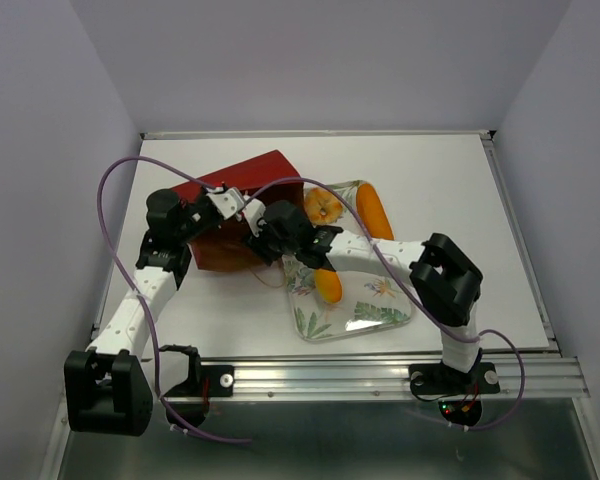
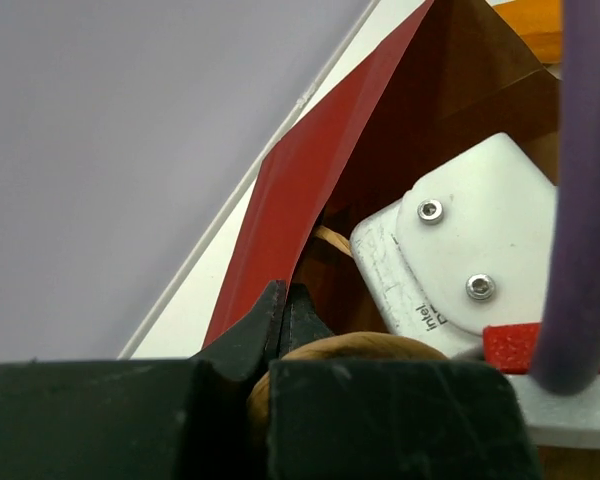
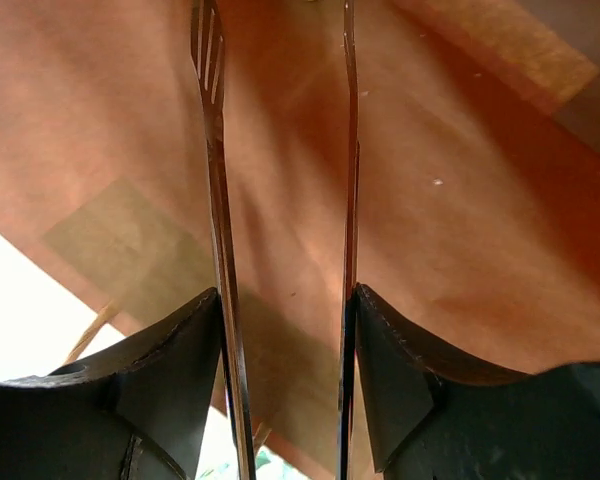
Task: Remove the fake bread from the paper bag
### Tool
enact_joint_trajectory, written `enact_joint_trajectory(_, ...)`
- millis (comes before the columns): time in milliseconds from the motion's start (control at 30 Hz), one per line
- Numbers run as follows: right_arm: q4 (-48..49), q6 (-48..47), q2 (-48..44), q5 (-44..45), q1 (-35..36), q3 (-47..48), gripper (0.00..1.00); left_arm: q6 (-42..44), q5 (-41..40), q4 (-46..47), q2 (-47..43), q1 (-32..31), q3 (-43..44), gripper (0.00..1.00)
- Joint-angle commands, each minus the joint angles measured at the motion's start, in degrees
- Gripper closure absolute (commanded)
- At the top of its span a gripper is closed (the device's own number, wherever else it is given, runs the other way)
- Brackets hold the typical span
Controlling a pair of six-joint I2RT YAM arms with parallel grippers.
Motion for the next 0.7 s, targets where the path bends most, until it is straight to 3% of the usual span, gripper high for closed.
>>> enact_joint_trajectory(0,6.8,-0.7,1.1,4.6,1.3,4.0,0.41,-2.0,-0.4,4.3,-0.4,-0.7,3.3,1.0)
enact_joint_trajectory(133,7.0,-0.9,4.3,7.2,1.8,6.3,0.4,-2.6,-1.3,4.3,-0.9,-1.2,3.2,1.0)
enact_joint_trajectory(667,11.9,-5.5,6.7,1.9,2.3,5.3,0.39,-5.2,-2.5,5.4,0.8,-1.7,3.6,1.0)
